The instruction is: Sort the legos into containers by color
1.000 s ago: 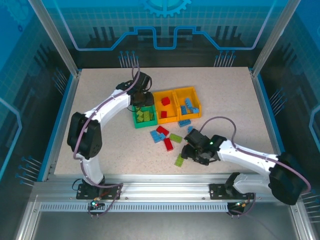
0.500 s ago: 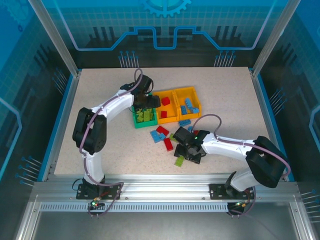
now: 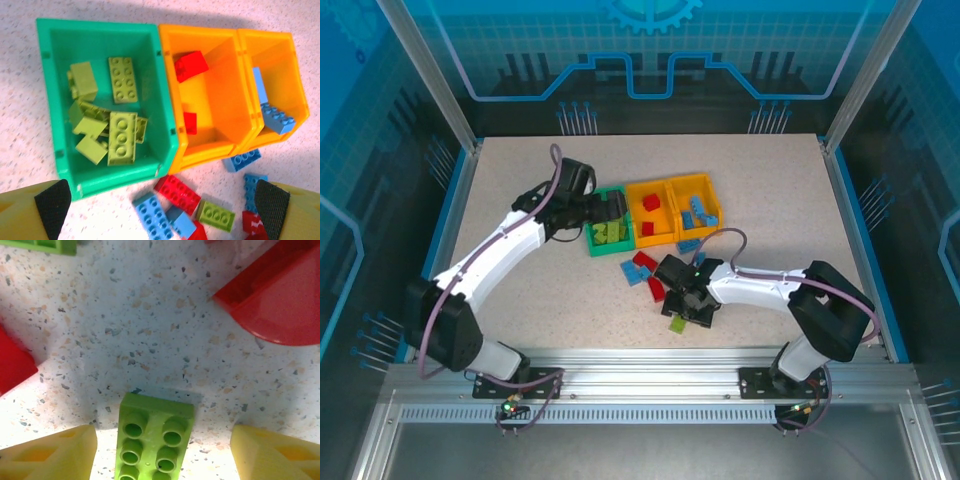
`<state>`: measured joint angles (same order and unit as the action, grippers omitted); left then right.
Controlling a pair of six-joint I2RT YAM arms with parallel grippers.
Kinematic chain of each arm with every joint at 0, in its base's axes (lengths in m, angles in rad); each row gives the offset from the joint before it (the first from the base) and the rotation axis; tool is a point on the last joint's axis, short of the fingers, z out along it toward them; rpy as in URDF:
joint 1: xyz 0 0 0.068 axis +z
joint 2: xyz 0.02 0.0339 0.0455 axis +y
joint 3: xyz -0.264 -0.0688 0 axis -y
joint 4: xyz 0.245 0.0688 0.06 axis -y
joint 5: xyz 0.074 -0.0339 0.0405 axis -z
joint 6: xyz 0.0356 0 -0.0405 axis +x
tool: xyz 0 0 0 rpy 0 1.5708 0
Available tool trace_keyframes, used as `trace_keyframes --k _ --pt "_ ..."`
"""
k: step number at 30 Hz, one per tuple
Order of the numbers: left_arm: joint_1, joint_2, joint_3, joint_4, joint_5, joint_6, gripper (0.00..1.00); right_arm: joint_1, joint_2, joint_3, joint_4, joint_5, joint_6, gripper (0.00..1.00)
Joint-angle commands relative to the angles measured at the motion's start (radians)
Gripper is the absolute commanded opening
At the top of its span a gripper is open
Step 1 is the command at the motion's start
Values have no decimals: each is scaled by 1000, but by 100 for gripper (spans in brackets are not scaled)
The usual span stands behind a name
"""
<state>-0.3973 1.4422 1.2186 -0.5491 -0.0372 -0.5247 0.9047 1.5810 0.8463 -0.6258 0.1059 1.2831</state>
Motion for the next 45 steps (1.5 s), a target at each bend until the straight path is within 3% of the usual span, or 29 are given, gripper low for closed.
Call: trace_keyframes --k 1,8,10,16,22,28,41,45 --pt "2 -74 -70 -21 -27 -14 99 12 40 -11 1 -2 2 66" --pt "3 -210 -197 -23 -40 -36 99 8 12 1 -4 23 -32 35" --pt "4 -243 -227 -25 -54 -40 99 18 -21 28 -21 58 -59 32" --pt "16 -310 -301 -46 -71 -51 99 4 -72 219 -124 87 -170 32" --pt "24 -358 -350 -74 -102 -53 99 -54 -55 344 -76 15 -257 32" --pt "34 -398 -409 -88 -107 -79 99 -155 114 528 66 -137 -277 31" --pt "34 -467 -493 -129 -87 -107 99 -207 618 1188 -84 -266 -456 32" --pt "34 -483 -508 -127 -71 -118 99 -232 691 1266 -112 -270 -455 41"
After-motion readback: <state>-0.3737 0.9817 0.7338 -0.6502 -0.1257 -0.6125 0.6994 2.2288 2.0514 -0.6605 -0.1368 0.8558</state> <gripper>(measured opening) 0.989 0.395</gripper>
